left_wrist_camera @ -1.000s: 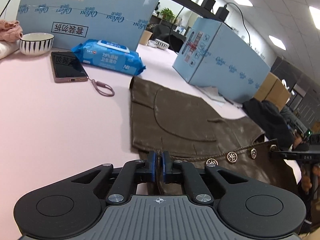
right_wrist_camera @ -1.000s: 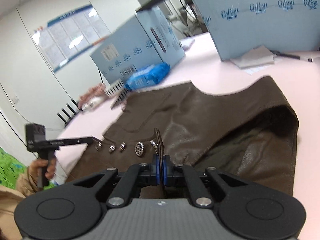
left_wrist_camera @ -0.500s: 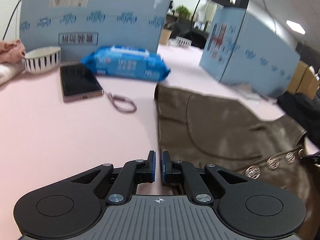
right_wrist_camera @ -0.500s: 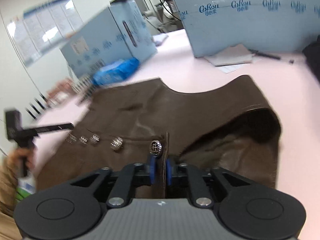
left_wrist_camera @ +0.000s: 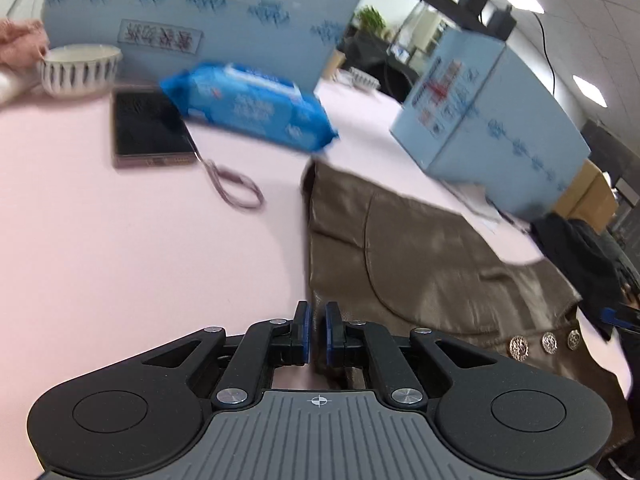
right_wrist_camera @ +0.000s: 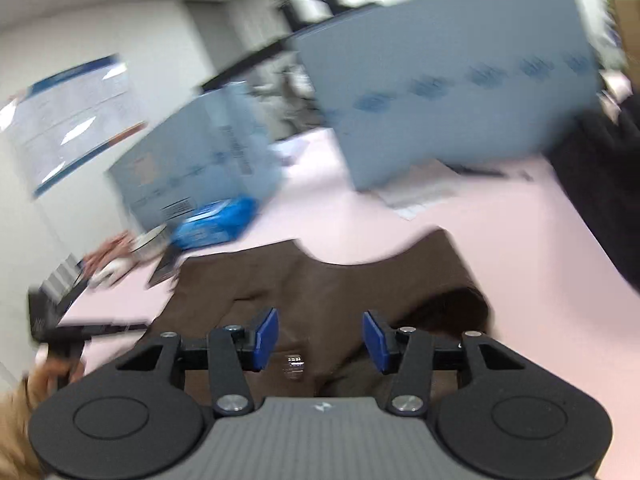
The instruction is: Fold clothes
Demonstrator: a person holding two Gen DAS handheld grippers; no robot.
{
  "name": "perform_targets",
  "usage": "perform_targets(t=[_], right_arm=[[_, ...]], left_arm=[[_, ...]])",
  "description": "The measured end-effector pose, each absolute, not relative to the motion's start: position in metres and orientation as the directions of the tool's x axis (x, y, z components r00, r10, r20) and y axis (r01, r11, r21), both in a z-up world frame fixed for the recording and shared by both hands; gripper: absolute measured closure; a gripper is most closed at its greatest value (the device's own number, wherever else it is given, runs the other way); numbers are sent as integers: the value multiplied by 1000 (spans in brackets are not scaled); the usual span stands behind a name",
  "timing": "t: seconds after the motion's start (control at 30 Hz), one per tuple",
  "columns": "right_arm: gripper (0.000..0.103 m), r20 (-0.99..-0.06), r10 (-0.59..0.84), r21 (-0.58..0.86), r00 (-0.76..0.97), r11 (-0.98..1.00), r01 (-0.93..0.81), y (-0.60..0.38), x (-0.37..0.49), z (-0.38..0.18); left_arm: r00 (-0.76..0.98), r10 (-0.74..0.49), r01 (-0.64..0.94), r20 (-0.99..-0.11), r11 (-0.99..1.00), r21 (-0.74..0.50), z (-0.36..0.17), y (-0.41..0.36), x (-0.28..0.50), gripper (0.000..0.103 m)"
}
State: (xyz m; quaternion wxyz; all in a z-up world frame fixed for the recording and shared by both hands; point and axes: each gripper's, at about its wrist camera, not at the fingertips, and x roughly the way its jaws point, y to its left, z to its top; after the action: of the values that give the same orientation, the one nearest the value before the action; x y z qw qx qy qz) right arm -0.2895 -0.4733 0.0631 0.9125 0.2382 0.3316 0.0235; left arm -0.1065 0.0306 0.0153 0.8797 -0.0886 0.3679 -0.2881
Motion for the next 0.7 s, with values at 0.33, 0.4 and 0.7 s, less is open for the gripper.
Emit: perform_targets(t=[0.33, 0.4, 0.7], right_arm=[[97, -546, 309, 688, 779, 697, 205, -512, -240, 18], [100, -561, 294, 656, 773, 728, 199, -512, -240, 19], [100, -602, 279, 624, 748, 750, 222, -529, -242, 21]], left_arm=[[535, -580, 473, -615, 808, -351, 18, 29, -114, 96], [545, -581, 472, -604, 809, -351, 20, 30, -114, 96], [553, -653, 562, -516, 751, -348, 38, 13, -127, 96]])
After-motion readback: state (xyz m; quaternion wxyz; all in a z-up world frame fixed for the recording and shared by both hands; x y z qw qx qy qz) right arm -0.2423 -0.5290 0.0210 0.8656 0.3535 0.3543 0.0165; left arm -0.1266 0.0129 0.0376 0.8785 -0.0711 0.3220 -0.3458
